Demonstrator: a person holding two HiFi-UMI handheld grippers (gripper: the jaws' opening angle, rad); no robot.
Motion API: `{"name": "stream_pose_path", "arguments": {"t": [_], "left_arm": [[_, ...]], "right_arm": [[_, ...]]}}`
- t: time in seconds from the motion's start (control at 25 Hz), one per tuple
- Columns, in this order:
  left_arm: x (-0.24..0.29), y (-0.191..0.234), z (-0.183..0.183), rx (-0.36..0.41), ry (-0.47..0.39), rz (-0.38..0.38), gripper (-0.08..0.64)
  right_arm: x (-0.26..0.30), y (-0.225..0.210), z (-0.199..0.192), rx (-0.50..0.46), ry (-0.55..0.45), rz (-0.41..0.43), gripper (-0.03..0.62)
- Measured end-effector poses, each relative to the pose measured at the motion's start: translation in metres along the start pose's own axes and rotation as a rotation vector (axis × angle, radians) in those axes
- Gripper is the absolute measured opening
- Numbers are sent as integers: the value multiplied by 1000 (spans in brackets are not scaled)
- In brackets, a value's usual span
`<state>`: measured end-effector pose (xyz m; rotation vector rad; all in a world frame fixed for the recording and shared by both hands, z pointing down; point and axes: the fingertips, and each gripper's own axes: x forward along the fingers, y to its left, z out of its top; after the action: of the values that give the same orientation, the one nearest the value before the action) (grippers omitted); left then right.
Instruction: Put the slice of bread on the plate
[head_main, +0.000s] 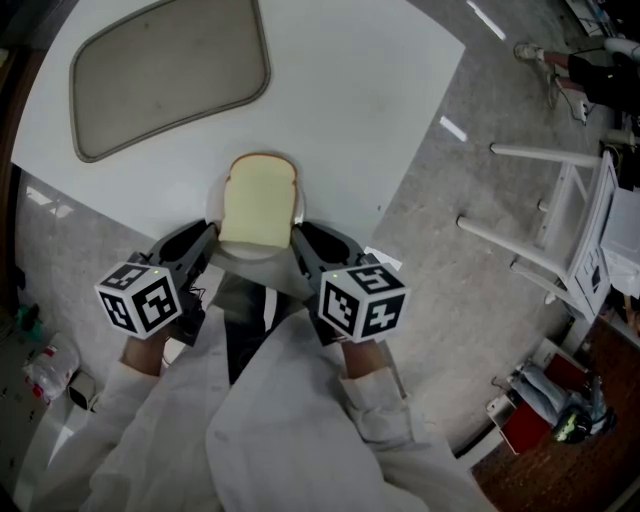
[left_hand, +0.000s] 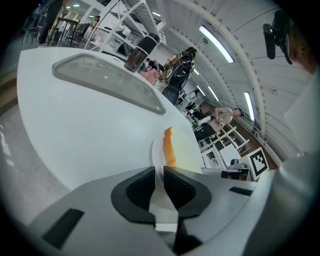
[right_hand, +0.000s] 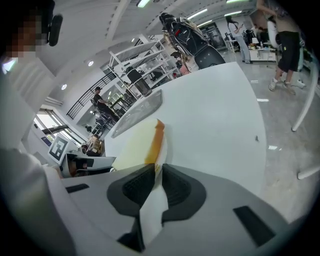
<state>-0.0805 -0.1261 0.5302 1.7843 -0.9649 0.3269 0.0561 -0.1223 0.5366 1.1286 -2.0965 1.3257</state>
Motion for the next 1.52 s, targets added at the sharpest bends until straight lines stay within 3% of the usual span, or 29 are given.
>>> {"name": "stream_pose_path", "arguments": {"t": [0.56, 0.92, 1.52], "left_arm": [[-2, 1, 13, -9, -26, 3, 55], [-12, 16, 27, -62, -54, -2, 55], [-38, 51, 91, -74, -151, 45, 55]], "right_arm": [[7, 2, 15, -20, 22, -15, 51], [21, 19, 37, -56, 25, 14, 49], [66, 66, 103, -114, 6, 104, 48]]}}
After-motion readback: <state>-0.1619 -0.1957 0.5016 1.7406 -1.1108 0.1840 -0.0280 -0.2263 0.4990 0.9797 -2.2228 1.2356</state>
